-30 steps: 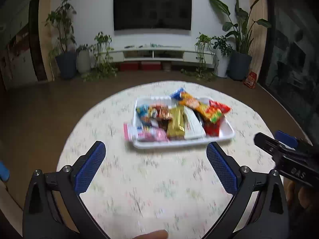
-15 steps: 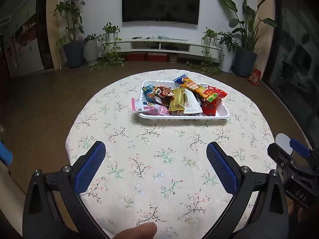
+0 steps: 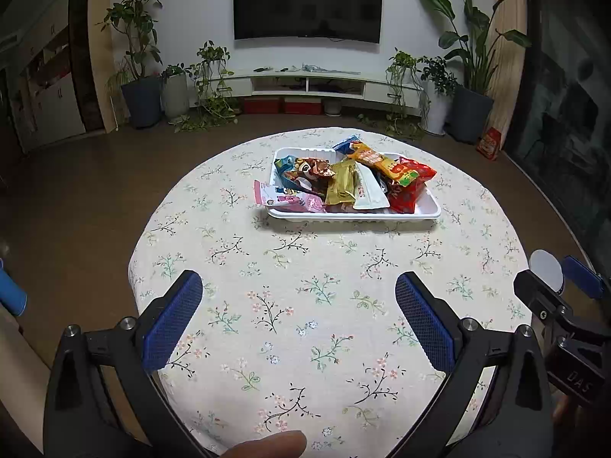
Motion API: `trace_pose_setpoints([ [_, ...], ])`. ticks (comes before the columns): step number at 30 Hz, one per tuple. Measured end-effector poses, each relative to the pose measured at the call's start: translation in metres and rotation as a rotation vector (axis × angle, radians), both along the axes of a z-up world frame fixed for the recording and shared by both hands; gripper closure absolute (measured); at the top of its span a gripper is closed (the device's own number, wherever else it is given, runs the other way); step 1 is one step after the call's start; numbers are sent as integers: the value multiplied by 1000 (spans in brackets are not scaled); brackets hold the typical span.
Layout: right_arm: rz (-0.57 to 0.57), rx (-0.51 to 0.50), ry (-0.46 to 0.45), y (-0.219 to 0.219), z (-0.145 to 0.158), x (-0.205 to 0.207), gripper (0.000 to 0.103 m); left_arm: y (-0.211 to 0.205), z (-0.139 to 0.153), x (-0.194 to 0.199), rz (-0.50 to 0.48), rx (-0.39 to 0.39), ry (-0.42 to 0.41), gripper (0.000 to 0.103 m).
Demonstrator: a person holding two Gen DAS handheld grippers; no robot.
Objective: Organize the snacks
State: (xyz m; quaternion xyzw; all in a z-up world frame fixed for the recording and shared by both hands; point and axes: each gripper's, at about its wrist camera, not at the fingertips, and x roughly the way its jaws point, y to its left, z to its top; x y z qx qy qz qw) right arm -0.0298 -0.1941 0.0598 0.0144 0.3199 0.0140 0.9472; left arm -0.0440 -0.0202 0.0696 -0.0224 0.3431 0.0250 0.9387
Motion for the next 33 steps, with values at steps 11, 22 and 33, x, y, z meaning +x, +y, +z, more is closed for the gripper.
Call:
trace_pose_setpoints([
  [11, 4, -9, 20, 7, -5, -2, 11, 3, -4, 2, 6, -8, 5, 0],
  [22, 6, -14, 23, 9, -8, -4, 11, 3, -6, 1, 8, -7, 8, 0],
  [33, 7, -16, 27, 10, -10, -6, 11, 3, -10, 1, 5, -7, 8, 0],
])
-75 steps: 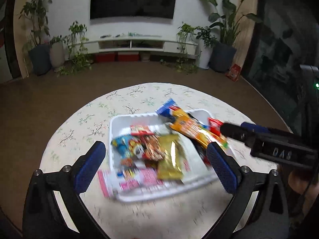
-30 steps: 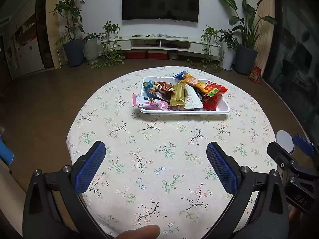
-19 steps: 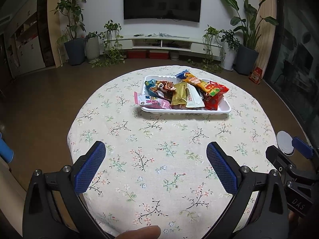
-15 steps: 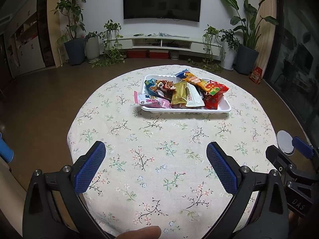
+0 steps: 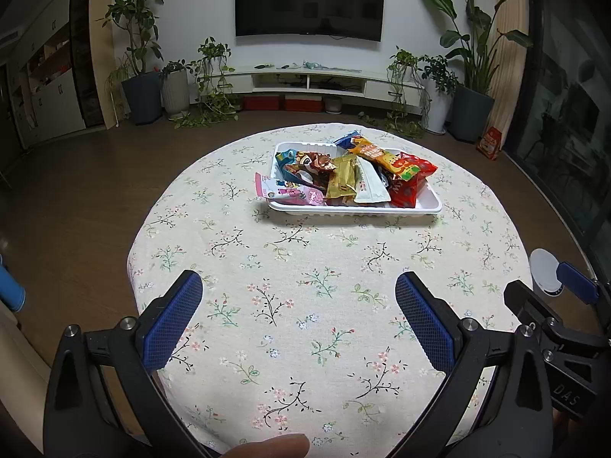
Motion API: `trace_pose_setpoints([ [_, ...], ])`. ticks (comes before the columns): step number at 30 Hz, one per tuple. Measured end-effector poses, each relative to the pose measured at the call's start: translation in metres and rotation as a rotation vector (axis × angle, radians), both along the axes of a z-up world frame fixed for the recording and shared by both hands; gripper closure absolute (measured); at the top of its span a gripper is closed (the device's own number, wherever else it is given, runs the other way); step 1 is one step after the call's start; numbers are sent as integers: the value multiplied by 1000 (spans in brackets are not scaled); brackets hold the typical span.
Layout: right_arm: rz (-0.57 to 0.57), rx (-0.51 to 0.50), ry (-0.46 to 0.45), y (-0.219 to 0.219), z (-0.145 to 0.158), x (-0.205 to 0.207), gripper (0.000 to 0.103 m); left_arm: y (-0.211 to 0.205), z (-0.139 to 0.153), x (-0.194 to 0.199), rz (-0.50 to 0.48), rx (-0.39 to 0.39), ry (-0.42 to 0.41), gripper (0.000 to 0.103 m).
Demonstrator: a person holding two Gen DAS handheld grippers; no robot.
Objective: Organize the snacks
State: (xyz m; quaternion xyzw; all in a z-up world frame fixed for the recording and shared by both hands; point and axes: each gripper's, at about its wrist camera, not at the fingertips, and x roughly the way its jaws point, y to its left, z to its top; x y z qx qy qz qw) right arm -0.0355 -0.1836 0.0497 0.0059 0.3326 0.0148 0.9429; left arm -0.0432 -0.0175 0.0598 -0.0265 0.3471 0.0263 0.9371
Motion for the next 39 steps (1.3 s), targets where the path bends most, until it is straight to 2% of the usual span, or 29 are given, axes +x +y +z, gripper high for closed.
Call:
trace_pose_setpoints([
  [39, 1, -4, 5, 0, 0, -1, 11, -3, -6, 1, -9, 0, 10, 0],
])
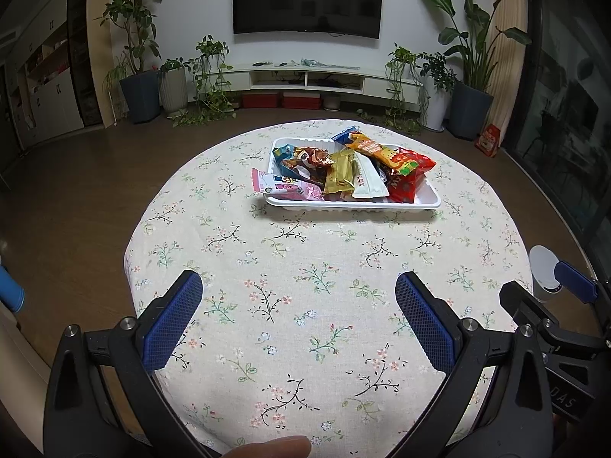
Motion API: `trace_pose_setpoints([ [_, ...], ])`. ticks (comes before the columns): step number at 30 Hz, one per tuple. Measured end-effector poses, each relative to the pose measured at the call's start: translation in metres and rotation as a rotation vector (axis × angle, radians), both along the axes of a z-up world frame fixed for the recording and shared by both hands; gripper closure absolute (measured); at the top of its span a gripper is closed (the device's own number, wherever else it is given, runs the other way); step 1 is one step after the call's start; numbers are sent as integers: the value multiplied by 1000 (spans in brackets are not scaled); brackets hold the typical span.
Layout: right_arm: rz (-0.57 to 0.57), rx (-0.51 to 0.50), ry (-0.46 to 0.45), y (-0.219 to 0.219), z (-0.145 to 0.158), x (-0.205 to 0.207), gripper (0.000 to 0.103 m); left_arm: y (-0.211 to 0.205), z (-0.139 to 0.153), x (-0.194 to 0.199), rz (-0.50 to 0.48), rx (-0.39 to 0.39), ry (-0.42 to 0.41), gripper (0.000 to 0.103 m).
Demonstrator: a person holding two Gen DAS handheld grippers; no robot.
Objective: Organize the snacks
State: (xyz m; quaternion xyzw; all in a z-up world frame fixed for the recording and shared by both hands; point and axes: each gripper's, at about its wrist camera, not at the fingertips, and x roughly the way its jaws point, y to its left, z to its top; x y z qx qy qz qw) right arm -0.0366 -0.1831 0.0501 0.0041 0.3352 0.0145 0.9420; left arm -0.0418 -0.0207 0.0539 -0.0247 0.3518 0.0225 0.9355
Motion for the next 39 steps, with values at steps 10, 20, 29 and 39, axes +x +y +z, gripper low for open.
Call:
trace_pose_setpoints([
  [10, 1, -1, 1, 0, 1, 0, 11, 0, -2, 0, -3, -3, 2, 0],
  [20, 1, -1, 2, 1, 2, 0, 11, 0, -1, 0, -2, -2, 0, 0],
  [29, 2, -2, 3, 1, 2, -1, 11, 1, -2, 0, -2, -2, 1, 0],
  [39, 2, -3, 4, 1, 4, 0, 11, 2, -3, 0, 4, -4, 1, 0],
])
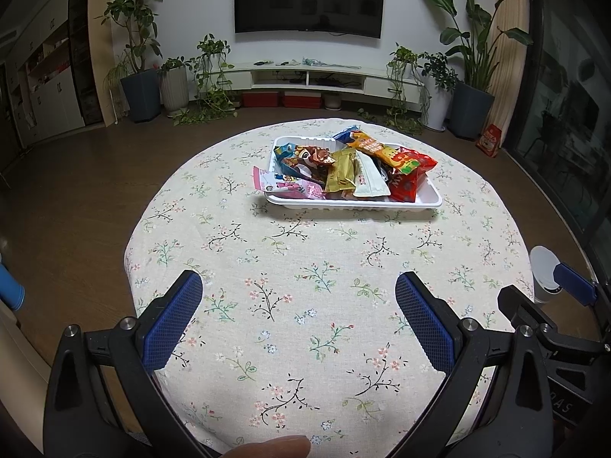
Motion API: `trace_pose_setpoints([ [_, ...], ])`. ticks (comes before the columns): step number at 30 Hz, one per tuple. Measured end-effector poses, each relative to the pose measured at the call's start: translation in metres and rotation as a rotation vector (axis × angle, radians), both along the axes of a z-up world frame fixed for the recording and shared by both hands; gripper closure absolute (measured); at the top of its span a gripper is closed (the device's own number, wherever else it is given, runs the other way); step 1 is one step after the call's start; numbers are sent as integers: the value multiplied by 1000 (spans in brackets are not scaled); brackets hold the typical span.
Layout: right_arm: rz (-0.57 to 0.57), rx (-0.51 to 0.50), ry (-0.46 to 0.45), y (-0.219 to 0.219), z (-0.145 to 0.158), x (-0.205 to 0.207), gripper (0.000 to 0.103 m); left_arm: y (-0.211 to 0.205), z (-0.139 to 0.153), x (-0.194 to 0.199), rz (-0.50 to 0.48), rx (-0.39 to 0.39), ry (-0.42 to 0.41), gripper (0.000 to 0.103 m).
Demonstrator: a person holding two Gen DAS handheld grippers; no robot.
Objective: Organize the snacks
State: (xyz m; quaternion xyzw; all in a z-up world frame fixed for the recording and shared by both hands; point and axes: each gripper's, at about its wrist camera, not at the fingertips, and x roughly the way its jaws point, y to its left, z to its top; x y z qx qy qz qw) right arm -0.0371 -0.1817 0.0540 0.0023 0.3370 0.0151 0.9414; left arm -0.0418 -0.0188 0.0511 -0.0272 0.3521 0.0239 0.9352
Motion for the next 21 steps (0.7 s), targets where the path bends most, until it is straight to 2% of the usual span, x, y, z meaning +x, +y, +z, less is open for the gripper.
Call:
trace_pose_setpoints([
  [21, 2, 3, 8, 0, -3, -7, 11, 0, 2, 0, -6, -7, -11, 0],
])
